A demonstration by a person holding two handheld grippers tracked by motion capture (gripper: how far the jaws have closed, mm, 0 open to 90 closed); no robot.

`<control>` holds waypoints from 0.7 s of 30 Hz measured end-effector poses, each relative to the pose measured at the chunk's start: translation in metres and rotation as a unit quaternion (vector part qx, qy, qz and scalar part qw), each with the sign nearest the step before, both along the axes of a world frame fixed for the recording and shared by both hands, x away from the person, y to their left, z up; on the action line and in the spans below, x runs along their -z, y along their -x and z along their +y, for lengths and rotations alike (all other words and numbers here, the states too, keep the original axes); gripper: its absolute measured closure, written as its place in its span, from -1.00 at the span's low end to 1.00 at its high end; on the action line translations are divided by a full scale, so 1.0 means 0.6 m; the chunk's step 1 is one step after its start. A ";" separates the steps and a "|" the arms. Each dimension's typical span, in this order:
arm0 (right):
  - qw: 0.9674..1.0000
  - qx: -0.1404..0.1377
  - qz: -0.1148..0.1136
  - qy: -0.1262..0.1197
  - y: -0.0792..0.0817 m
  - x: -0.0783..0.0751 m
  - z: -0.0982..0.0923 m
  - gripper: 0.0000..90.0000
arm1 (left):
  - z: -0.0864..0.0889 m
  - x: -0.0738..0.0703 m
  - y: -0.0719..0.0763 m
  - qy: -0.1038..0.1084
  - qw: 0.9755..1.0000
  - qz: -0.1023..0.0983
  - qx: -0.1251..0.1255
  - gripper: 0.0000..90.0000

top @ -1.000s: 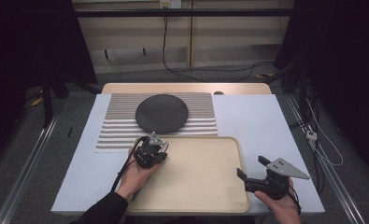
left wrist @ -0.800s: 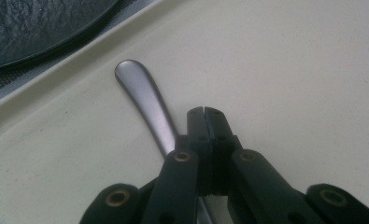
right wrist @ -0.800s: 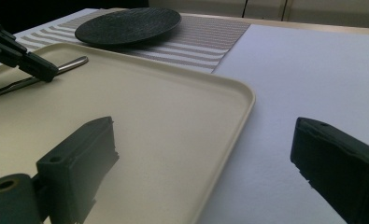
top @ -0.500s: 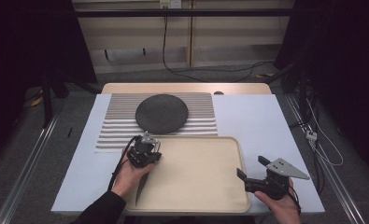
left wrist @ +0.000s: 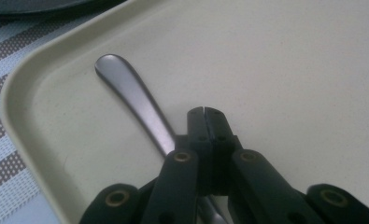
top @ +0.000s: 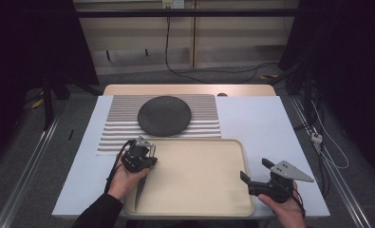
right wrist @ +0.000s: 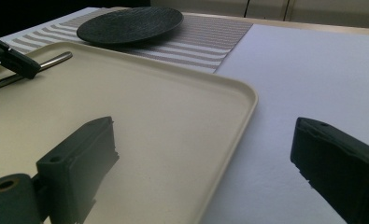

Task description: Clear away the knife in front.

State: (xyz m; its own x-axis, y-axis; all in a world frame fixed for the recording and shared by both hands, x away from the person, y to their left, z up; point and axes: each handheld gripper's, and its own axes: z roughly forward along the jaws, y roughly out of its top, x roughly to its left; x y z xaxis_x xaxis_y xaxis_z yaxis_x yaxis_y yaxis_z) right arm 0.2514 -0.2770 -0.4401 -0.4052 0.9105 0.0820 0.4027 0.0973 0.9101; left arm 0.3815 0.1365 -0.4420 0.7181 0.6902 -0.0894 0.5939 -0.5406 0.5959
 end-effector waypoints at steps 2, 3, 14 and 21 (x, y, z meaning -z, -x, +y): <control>1.000 0.000 0.001 0.000 0.000 0.000 0.001 -0.85 | 0.004 0.000 -0.001 0.002 1.000 0.004 -0.003 1.00; 1.000 -0.001 0.002 0.000 0.000 0.000 0.001 -0.85 | 0.005 0.000 -0.001 0.005 1.000 0.005 -0.007 1.00; 1.000 -0.002 0.001 -0.002 -0.001 0.000 0.002 -0.85 | 0.016 -0.003 0.000 -0.008 1.000 0.010 -0.002 1.00; 1.000 -0.002 0.002 0.000 -0.001 0.000 0.002 -0.85 | 0.028 -0.003 0.002 -0.004 1.000 0.012 -0.014 1.00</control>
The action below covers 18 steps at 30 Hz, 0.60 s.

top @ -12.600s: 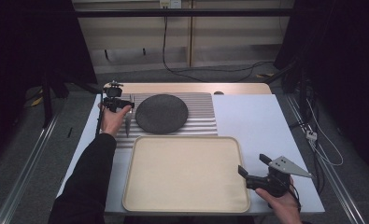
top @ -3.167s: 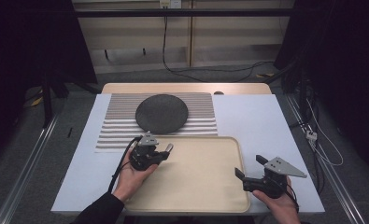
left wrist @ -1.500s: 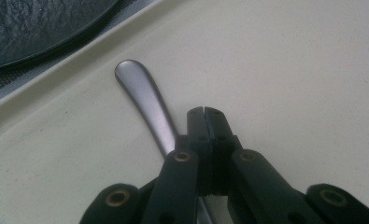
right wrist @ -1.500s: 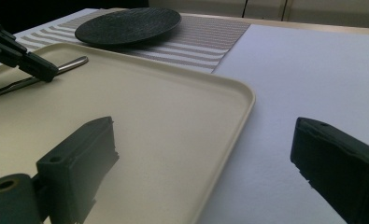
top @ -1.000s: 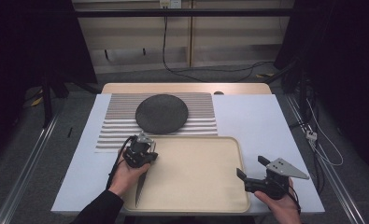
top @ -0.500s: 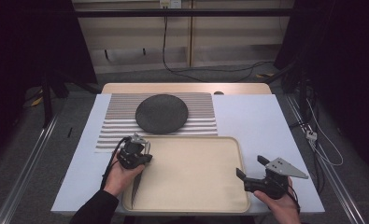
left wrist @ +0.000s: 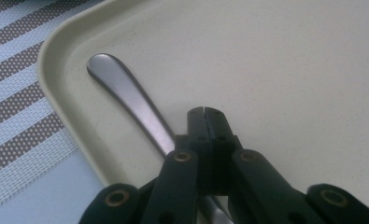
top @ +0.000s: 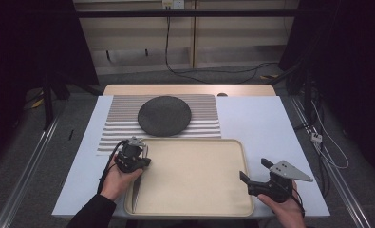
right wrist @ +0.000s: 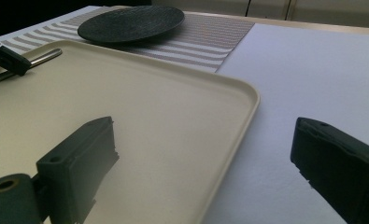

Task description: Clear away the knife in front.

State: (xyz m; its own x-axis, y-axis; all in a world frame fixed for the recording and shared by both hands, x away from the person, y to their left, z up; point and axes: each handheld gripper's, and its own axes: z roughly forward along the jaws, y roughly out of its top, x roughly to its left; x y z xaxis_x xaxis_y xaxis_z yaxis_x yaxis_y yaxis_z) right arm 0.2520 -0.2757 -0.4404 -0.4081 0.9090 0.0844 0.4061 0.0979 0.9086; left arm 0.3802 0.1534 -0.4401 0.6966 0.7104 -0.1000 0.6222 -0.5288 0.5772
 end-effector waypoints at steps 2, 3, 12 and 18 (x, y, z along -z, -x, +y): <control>1.000 0.000 0.000 0.000 0.000 0.000 0.000 -0.85 | 0.002 0.000 0.000 0.002 1.000 0.002 0.000 1.00; 1.000 0.000 0.000 0.000 0.000 0.000 0.000 -0.85 | 0.003 0.000 0.000 0.001 1.000 0.002 -0.001 1.00; 1.000 0.001 0.000 0.002 0.001 0.000 -0.001 -0.85 | 0.014 0.001 -0.001 0.010 1.000 0.008 -0.011 1.00; 1.000 0.001 -0.001 0.002 0.001 0.000 -0.001 -0.85 | 0.016 0.000 -0.002 0.008 1.000 0.011 -0.018 1.00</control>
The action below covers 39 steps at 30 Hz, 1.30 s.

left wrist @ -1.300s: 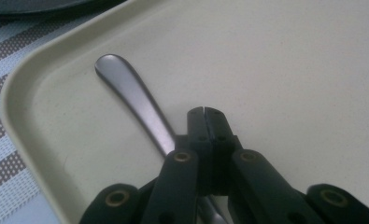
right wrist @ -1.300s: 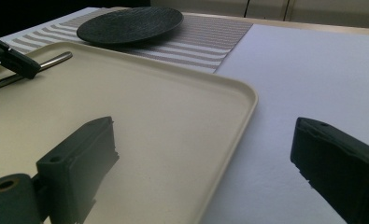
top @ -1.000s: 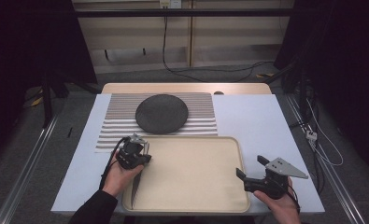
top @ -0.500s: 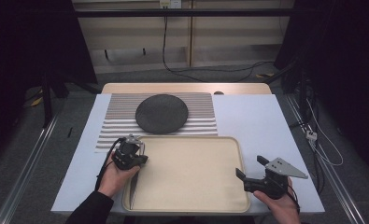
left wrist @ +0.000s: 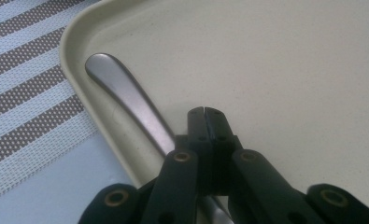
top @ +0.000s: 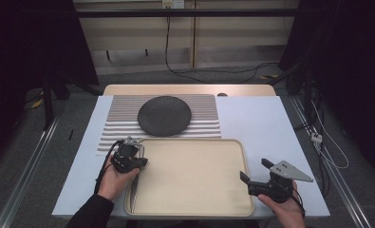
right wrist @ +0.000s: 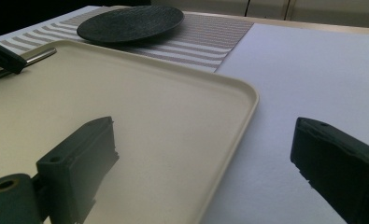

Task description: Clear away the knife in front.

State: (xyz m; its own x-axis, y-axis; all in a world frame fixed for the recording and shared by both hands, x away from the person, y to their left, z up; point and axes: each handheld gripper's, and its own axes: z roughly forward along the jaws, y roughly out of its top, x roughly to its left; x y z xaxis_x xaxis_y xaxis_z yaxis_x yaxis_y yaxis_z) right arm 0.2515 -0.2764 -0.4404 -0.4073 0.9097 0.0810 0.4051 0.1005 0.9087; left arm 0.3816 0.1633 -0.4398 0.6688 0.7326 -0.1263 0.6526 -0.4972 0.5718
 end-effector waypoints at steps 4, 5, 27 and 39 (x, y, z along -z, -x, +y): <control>1.000 0.000 0.000 0.000 0.000 0.000 0.000 -0.85 | 0.001 0.000 0.000 0.002 1.000 0.000 0.000 1.00; 1.000 0.000 0.000 0.000 0.000 0.000 0.000 -0.85 | 0.001 0.000 0.000 0.003 1.000 0.001 0.000 1.00; 1.000 0.001 0.000 -0.001 0.000 0.000 -0.001 -0.85 | -0.006 -0.032 0.017 0.050 0.996 -0.070 -0.035 -0.46; 1.000 0.003 0.001 -0.001 0.002 0.000 -0.003 -0.85 | -0.005 -0.054 0.033 0.071 0.993 -0.093 0.021 -0.81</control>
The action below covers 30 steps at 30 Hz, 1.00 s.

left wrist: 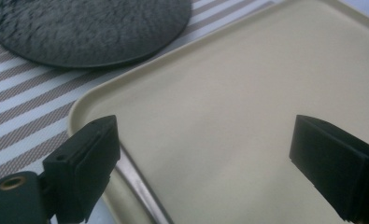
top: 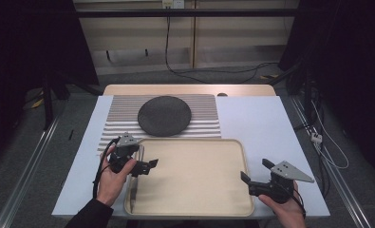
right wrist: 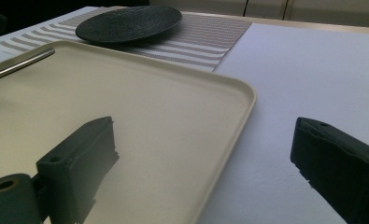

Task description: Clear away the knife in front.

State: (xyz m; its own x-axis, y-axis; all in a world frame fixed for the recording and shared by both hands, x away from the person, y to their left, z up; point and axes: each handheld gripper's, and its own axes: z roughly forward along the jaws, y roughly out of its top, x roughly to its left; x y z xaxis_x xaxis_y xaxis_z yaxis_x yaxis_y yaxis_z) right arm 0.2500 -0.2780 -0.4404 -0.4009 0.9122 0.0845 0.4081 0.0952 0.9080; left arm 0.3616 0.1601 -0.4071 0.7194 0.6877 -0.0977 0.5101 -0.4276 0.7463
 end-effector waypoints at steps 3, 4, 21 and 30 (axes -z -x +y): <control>1.000 0.002 -0.001 0.000 0.001 0.000 -0.002 -0.85 | 0.006 -0.005 0.007 -0.010 1.000 -0.015 -0.008 -0.82; 1.000 0.003 -0.002 -0.001 0.001 0.000 -0.002 -0.85 | 0.009 -0.006 0.009 -0.010 1.000 -0.019 -0.011 -0.83; 1.000 0.006 0.000 0.001 0.002 0.001 -0.003 -0.85 | 0.066 0.020 0.036 0.005 0.998 -0.020 -0.052 -0.86; 1.000 0.012 0.000 0.000 0.004 0.000 -0.005 -0.84 | 0.079 0.045 0.055 0.024 0.997 -0.030 -0.065 -0.86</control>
State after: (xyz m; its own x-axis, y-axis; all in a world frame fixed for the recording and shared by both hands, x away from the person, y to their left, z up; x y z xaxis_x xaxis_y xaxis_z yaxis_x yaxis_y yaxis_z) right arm 0.2478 -0.2808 -0.4402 -0.3782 0.9219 0.0845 0.4099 0.0849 0.9082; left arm 0.3284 0.2073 -0.4338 0.6298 0.7711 -0.0932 0.5134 -0.3233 0.7949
